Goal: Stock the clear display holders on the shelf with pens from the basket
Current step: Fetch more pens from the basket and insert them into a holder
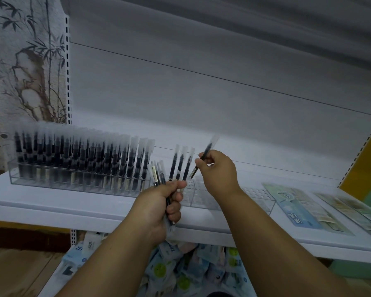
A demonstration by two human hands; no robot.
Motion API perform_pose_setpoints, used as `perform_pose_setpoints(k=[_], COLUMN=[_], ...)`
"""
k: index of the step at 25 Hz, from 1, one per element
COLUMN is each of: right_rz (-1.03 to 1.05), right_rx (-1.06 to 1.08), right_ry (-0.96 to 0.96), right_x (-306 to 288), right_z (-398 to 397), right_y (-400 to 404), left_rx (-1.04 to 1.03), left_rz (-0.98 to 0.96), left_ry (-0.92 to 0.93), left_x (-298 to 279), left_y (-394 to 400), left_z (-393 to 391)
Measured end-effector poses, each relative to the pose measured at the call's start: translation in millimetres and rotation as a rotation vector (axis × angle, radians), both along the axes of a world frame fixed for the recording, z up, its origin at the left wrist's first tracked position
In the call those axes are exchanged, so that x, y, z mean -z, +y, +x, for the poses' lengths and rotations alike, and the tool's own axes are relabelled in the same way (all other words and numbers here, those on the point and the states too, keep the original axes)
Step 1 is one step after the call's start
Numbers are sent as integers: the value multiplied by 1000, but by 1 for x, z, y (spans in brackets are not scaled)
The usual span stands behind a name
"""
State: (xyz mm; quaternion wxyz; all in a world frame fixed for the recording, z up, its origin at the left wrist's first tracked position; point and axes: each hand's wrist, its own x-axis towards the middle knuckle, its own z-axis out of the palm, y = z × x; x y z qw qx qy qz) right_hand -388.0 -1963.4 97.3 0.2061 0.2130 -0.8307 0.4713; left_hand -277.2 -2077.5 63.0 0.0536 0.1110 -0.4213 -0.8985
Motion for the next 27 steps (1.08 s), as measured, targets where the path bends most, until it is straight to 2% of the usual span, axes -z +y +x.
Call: perform_pose_setpoints(k=[4,7,9,13,14,17,19,24,27], right_rz=[189,387,410,122,72,70,-12,-337,-296], right_rx=[56,31,23,83,40,-316,-433,-253,-279], right_ry=[25,-126,-182,-110,-138,-440,-527,-481,-476], right_x=[1,5,8,-2,-7,-22,-27,-27,-24], right_z=[-7,-9,-10,4,12,38,42,26,29], right_y=[-4,-8,-9,-3,-1,0,4,18,18], left_rx=[1,3,8,51,84,207,259,220,182], left_rz=[-5,1,2,-17,-25,-70,-95,-110,-98], left_ry=[-12,-21,-18,-4,3,11,14,22,27], left_x=[2,5,6,6,5,1,-1,0,1], left_y=[-3,-4,-5,-7,-6,3,9,12,14], left_z=[1,2,2,1,1,1,1,1,-2])
